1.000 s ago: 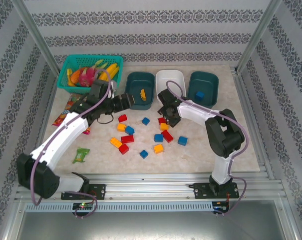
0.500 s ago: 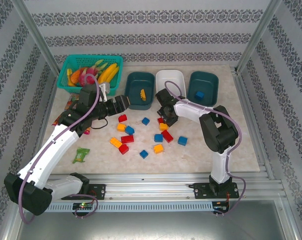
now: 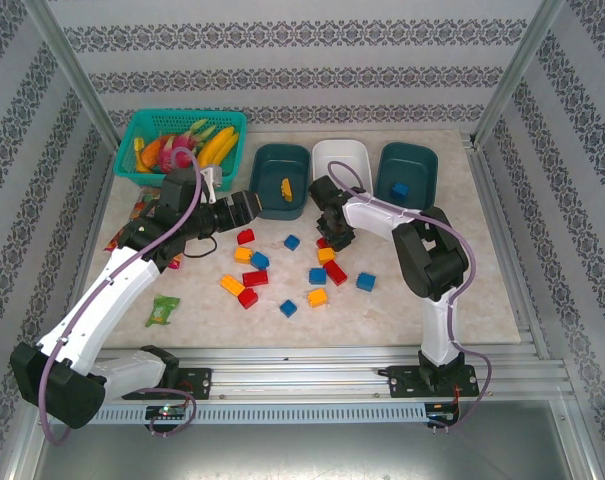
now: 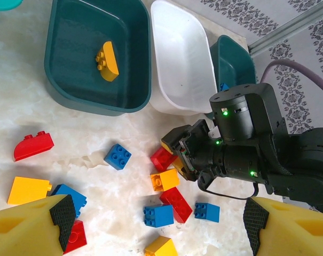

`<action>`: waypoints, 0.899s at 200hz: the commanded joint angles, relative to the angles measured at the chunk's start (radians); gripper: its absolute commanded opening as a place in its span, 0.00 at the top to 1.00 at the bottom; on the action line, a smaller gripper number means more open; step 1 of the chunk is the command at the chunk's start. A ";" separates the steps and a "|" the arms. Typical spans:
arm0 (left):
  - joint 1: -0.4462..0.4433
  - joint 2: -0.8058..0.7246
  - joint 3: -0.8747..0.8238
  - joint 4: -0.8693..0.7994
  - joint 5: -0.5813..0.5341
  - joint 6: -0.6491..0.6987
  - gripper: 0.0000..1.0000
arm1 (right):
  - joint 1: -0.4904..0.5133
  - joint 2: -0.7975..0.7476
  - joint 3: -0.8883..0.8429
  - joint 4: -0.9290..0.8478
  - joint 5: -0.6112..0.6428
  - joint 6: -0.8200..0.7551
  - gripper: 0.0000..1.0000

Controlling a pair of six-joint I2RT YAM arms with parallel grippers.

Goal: Sort the legos into containers by color

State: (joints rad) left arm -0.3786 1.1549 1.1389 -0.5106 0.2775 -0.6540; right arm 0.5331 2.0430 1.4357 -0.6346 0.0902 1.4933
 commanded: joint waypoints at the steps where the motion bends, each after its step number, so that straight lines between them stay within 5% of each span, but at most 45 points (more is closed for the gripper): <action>1: -0.009 -0.004 0.033 0.004 0.006 0.022 0.16 | 0.007 -0.016 0.006 -0.034 0.033 0.002 0.71; 95: -0.033 0.123 0.124 0.075 0.072 -0.016 0.15 | -0.007 -0.295 0.045 -0.044 0.171 -0.365 0.72; 180: -0.032 0.448 0.377 0.098 0.123 -0.051 0.16 | -0.193 0.166 0.546 -0.039 -0.086 -0.729 0.71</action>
State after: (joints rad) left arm -0.3992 1.5501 1.4452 -0.4545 0.3790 -0.6926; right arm 0.3714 2.0743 1.8427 -0.6285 0.0998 0.8867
